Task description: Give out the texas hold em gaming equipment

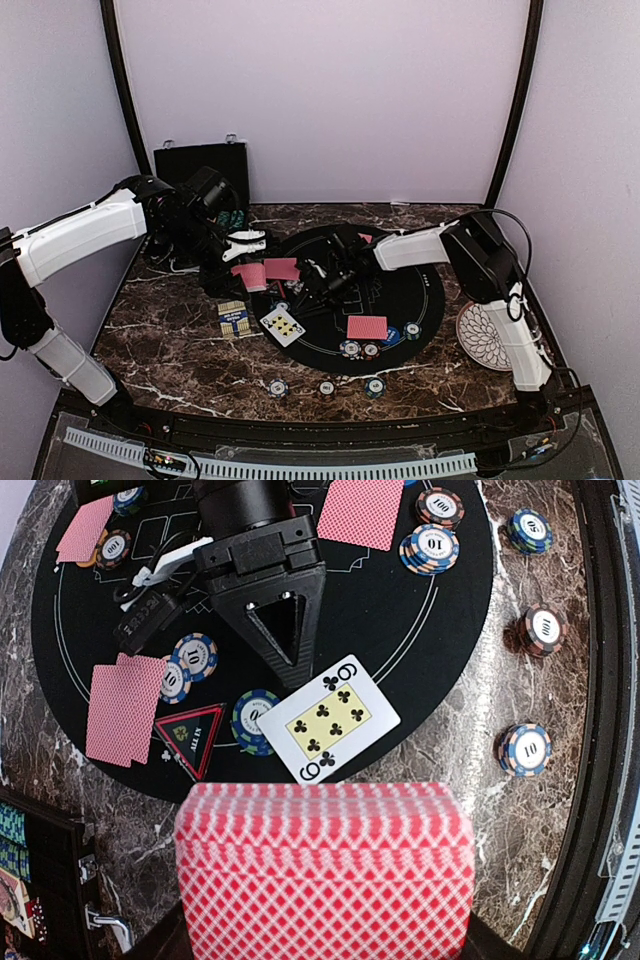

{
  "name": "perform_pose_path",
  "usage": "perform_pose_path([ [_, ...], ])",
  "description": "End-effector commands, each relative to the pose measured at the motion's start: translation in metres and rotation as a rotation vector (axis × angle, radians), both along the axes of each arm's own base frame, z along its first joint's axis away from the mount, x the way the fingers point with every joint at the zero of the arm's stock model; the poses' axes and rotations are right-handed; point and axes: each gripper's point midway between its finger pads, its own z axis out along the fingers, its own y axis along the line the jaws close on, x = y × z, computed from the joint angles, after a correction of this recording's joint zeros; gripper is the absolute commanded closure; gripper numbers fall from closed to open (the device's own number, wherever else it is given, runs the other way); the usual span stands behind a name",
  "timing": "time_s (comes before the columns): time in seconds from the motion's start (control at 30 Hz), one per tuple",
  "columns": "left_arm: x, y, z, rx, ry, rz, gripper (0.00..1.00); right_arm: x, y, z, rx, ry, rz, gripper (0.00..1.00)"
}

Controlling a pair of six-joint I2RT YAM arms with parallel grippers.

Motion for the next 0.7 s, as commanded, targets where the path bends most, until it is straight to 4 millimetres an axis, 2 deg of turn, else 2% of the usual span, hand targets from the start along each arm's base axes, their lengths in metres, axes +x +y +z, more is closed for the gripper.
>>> perform_pose_path([
  [0.0,-0.002,0.002,0.015,-0.027,-0.04,-0.009,1.0,-0.01,0.006,-0.022,-0.05,-0.017,0.031,0.68],
  [0.23,-0.003,0.003,0.016,-0.026,-0.038,-0.009,1.0,-0.03,0.022,-0.022,-0.031,-0.018,0.093,0.7],
  [0.5,-0.004,0.003,0.017,-0.03,-0.038,-0.007,1.0,-0.044,0.023,-0.017,-0.017,-0.002,0.1,0.83],
  [0.67,-0.004,0.003,0.016,-0.028,-0.038,-0.005,1.0,-0.055,0.027,-0.007,0.005,-0.001,0.111,0.91],
])
